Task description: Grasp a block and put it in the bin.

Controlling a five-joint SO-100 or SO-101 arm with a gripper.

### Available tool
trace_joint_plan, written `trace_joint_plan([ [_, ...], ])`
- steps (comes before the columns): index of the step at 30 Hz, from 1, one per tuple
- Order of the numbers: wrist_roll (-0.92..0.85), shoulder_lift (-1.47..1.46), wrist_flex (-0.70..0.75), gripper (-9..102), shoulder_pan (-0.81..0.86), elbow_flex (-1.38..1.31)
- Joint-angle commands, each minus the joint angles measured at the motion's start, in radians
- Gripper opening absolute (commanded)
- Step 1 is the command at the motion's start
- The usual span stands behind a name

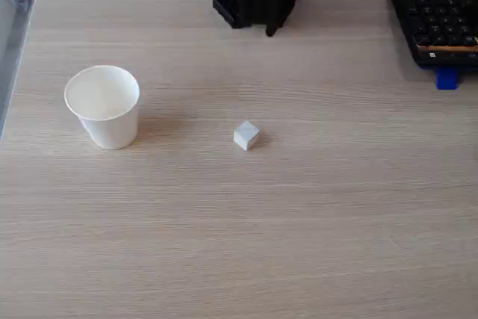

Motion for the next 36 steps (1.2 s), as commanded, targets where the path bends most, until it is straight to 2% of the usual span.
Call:
trace_joint_plan([
  [1, 0.02, -0.014, 0.046, 21, 0.002, -0.046],
  [10, 0.058, -0.06, 0.094, 29, -0.008, -0.066],
  [30, 0.084, -0.314, -0.103, 29, -0.167, -0.126],
  [36, 0.094, -0.353, -0.12, 29, -0.207, -0.14],
])
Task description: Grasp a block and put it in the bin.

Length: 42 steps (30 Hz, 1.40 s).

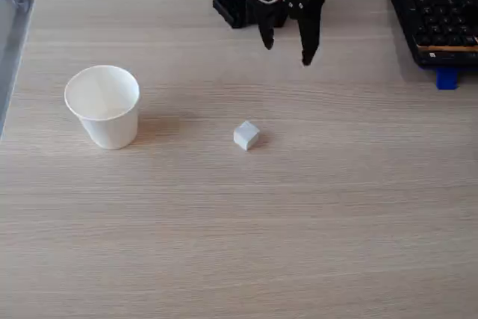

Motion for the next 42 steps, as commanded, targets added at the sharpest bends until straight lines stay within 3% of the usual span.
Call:
trace_joint_plan([
  [1, 0.02, -0.006, -0.015, 29, -0.021, -0.044],
  [24, 0.067, -0.006, -0.012, 29, -0.035, -0.06],
  [30, 0.034, 0.009, -0.003, 29, 0.04, -0.072],
  [34, 0.003, 0.046, 0.021, 29, 0.1, -0.052],
  [42, 0.066, 0.132, 0.075, 29, 0.057, 0.006],
])
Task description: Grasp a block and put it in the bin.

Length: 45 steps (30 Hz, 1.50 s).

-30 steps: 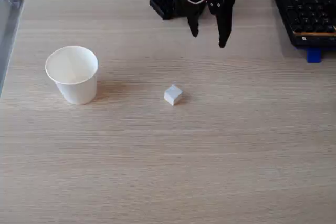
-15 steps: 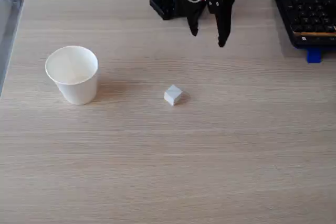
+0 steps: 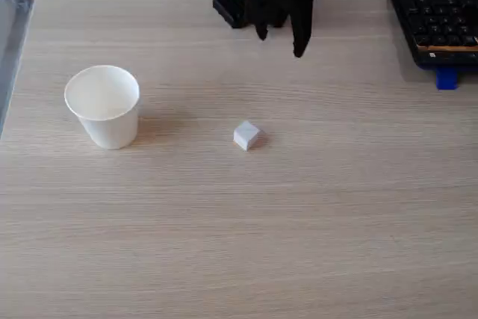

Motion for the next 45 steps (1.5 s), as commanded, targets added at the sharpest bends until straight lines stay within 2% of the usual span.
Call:
trace_joint_plan([
  [1, 0.02, 0.038, 0.017, 29, -0.021, 0.012],
  [16, -0.012, 0.012, -0.021, 29, 0.025, 0.021],
  [45, 0.126, -0.305, -0.195, 29, -0.256, -0.063],
])
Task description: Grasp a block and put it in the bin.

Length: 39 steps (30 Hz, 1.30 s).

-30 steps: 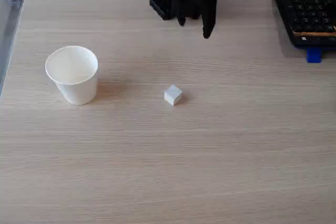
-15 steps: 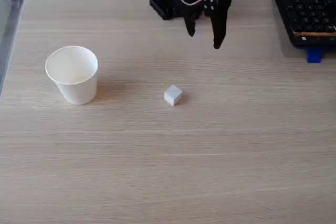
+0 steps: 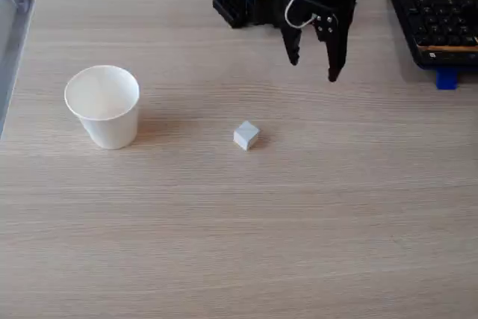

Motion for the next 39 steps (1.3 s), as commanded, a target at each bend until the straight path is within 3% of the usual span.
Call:
trace_joint_plan([
  [1, 0.014, -0.021, -0.021, 29, -0.018, -0.044],
  [39, -0.058, -0.206, -0.209, 29, 0.143, -0.063],
])
